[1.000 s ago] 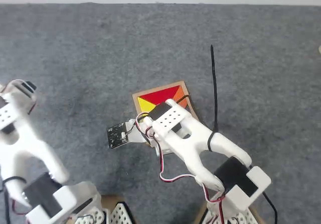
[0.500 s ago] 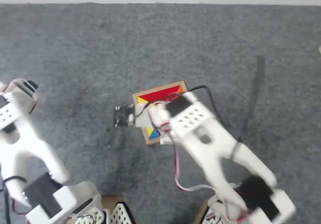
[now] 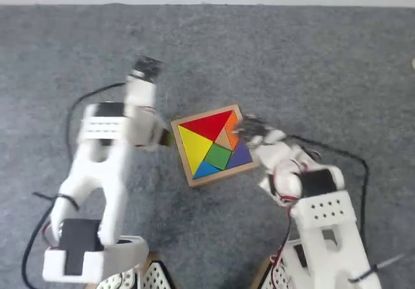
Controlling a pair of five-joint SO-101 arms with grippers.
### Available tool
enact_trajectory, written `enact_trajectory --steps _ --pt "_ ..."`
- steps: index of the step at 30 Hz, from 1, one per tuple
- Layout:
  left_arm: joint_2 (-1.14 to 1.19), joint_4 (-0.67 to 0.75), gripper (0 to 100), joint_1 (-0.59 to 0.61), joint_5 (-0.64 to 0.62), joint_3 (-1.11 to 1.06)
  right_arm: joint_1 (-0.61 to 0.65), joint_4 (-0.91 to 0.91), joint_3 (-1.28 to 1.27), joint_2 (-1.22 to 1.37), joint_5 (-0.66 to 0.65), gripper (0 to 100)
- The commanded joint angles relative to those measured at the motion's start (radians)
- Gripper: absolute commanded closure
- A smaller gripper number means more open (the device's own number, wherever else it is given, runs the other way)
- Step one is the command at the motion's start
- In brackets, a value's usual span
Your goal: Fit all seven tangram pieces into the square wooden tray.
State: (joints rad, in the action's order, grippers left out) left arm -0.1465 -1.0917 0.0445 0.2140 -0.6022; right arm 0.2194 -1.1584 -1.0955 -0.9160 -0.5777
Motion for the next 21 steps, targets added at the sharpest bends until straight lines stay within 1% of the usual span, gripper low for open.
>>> enact_trajectory --steps 1,4,7,10,14,17,21 --pt "-0.008 0.031 73 -0.103 0.029 -0.027 -0.154 0.148 -0.143 -0.058 0.044 71.3" --pt "-0.014 0.034 73 -0.195 0.031 -0.082 -0.248 0.206 -0.215 -0.070 0.048 71.3" --pt "-0.008 0.034 75 -0.241 0.029 -0.101 -0.298 0.255 -0.247 -0.070 0.061 71.3" --pt "-0.006 0.035 75 -0.250 0.026 -0.102 -0.300 0.262 -0.256 -0.067 0.091 71.3" --pt "-0.005 0.106 75 -0.250 0.023 -0.136 -0.303 0.260 -0.256 -0.064 0.094 71.3" --pt "-0.005 0.133 75 -0.250 0.021 -0.154 -0.303 0.239 -0.255 -0.070 0.095 71.3" --pt "0.086 0.155 75 -0.259 0.020 -0.130 -0.305 0.234 -0.253 -0.070 0.095 71.3"
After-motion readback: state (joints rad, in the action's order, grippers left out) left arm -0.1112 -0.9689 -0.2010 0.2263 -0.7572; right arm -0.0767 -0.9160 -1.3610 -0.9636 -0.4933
